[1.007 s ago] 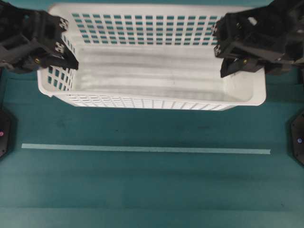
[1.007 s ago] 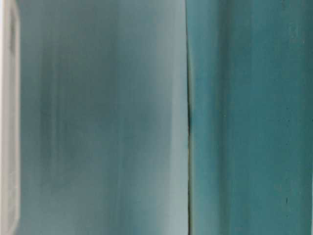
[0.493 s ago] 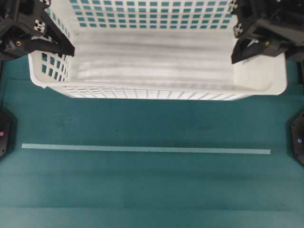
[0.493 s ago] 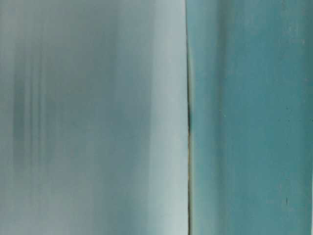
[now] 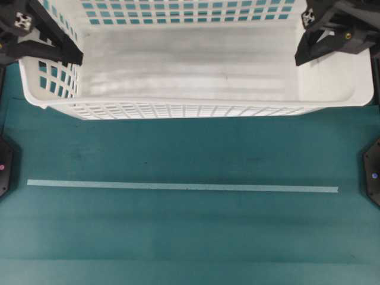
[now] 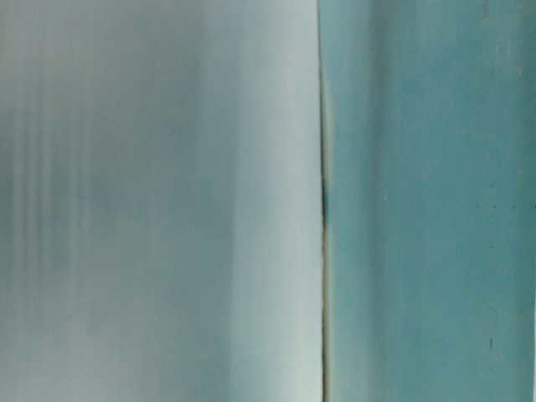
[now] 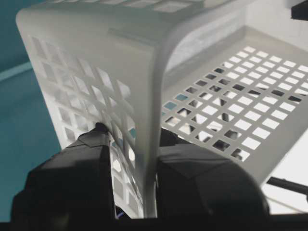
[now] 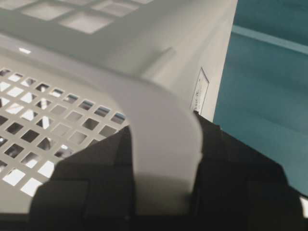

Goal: Lift the white basket with both hands.
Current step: 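Hold the basket raised with both grippers, then bring the basket back toward the front and lower it to the table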

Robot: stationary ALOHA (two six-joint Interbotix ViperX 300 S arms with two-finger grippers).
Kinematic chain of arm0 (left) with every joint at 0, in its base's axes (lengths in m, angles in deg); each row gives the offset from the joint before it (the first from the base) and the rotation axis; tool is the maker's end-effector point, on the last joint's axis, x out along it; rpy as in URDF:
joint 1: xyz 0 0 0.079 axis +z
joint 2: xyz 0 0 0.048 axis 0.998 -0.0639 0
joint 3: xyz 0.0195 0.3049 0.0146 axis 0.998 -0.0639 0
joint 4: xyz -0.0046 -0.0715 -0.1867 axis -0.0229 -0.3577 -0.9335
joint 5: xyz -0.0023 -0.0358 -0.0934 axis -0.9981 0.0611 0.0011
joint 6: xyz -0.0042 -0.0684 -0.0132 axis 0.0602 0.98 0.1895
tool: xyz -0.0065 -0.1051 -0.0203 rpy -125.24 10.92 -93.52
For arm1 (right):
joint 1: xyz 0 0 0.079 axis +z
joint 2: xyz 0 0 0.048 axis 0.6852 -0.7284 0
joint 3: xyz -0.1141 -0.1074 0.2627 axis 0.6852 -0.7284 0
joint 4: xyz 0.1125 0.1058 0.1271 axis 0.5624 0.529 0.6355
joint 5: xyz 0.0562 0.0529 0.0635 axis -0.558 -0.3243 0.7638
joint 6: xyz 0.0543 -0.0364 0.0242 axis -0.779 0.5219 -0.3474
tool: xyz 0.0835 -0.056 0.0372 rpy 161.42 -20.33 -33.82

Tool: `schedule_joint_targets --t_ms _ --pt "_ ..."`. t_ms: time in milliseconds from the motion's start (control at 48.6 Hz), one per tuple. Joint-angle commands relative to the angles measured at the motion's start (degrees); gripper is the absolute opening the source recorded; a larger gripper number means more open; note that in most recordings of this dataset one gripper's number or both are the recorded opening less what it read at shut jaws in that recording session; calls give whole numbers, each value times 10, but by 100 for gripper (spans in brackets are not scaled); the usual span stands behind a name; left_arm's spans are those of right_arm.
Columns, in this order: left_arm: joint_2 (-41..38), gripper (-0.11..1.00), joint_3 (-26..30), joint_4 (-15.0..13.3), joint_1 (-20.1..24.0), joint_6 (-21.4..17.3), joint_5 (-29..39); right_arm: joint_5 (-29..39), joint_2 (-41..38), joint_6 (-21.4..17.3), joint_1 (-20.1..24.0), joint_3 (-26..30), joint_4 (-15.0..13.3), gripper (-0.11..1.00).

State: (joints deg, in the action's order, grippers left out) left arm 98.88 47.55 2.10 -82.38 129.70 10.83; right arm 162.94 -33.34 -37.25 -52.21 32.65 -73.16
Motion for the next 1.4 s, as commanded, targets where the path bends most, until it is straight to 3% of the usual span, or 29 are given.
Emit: schedule_joint_targets --t_ms 0,535,843,1110,1377 --pt "-10 8 40 -3 -5 -25 -25 -18 -25 54 26 19 8 19" --pt "-13 8 55 -3 -11 -44 -6 -14 -25 71 20 11 -7 19" --pt "-10 8 20 -2 -11 -42 -10 -10 -14 67 20 -28 -9 19" --pt "-4 8 -58 -3 -11 -45 -18 -60 3 51 16 -126 -5 19" --pt "25 8 -175 -2 -10 -48 -121 -142 17 26 16 -252 5 19"
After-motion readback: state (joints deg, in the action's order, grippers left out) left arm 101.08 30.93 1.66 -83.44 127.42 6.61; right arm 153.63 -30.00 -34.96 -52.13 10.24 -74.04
